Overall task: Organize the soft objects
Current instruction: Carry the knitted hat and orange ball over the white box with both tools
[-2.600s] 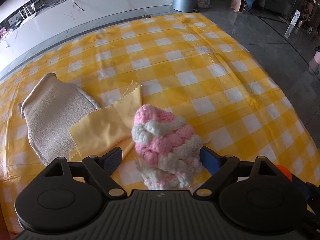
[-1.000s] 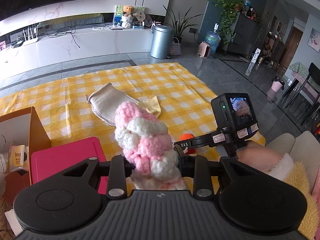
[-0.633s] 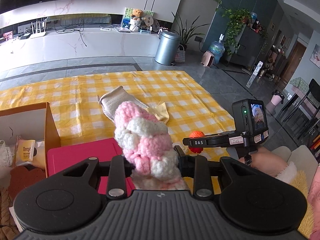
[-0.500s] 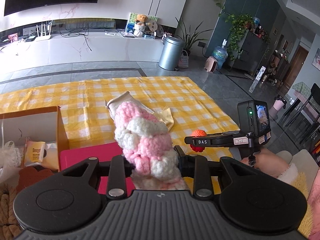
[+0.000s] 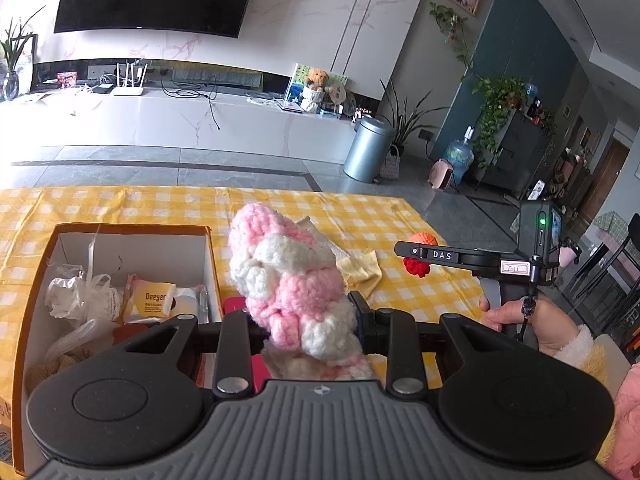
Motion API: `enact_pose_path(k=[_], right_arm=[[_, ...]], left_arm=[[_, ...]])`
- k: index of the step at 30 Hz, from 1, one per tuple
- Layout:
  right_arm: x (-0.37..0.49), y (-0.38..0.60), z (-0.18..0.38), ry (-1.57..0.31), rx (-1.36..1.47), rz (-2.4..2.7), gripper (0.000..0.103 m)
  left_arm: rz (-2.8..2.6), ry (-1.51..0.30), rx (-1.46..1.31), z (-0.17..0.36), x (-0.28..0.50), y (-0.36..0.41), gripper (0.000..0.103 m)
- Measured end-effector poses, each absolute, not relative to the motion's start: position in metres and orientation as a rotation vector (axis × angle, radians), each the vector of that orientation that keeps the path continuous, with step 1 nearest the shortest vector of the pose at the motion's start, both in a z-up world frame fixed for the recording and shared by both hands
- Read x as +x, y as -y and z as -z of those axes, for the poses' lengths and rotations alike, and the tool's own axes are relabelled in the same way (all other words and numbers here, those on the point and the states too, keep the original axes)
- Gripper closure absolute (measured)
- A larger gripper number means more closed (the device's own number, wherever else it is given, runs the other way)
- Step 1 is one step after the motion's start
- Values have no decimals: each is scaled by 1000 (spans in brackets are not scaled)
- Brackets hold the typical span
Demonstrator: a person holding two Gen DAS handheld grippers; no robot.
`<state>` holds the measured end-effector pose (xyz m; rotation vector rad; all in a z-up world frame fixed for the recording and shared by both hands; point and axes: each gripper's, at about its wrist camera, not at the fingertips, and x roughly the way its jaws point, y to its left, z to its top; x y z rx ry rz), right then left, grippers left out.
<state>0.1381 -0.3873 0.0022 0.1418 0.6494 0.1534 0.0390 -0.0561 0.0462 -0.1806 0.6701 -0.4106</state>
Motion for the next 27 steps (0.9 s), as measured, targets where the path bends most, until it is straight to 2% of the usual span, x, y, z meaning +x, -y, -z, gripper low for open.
enact_pose_path(k=[15,27], right_arm=[[107,282,-52,-532,13,-391,62],[85,133,-31,-654,-424,-683,62]], left_arm=[[181,-566,-340,-38,41,-39,68],[127,-544,-419,-34,34,-77,68]])
